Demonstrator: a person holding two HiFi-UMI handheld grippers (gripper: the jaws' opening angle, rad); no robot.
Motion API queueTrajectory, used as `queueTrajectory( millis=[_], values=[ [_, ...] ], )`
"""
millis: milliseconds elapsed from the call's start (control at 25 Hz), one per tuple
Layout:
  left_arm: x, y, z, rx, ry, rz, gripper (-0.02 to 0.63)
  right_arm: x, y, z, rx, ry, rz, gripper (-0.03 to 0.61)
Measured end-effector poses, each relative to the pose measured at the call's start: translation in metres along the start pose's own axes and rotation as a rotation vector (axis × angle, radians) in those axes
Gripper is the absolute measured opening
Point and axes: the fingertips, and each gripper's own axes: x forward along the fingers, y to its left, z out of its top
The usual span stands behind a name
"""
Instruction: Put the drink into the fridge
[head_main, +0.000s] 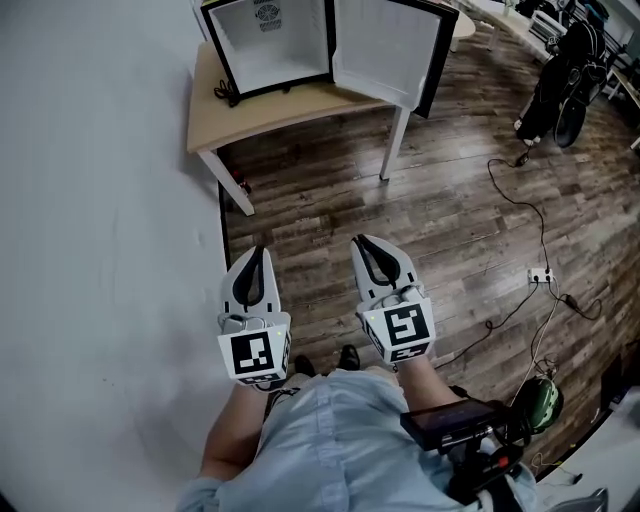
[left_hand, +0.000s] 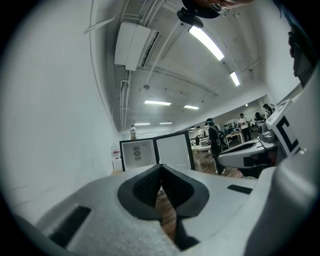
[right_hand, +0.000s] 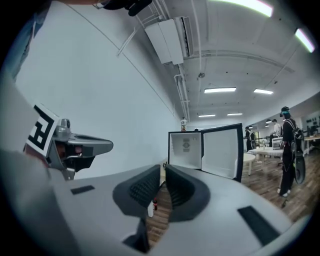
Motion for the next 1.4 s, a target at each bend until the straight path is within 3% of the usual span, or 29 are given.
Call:
queueTrajectory(
  millis=[160,280,520,800,1160,1400],
  values=[
    [0.005,-0.003,-0.007,0.004,0.021,0.015,0.009,0.008,-0.017,-0.001,0.002,-0.001,0.003,0.237],
    [0.011,0.005,-0.016,0.001,0.046,0.029,0.009,0.019,-0.024,-0.003,0.012,0.005,0.002,0.304],
    [0.044,0.041,-0.038,-0.031,0.058,0.055,0.009,0.069,-0.025,-0.01,0.011,0.009,0.02,0.345],
    [0.126,0.114,-0.072,-0.062,0.064,0.065,0.009,0.174,-0.031,-0.018,-0.002,0.031,0.017,0.348],
    [0.233,0.198,-0.055,-0.018,-0.028,0.024,0.009,0.3,-0.046,0.009,-0.032,-0.008,-0.03,0.347],
    [0.273,0.227,-0.046,-0.01,-0.057,0.003,0.009,0.342,-0.055,0.028,-0.051,-0.032,-0.061,0.341]
  ],
)
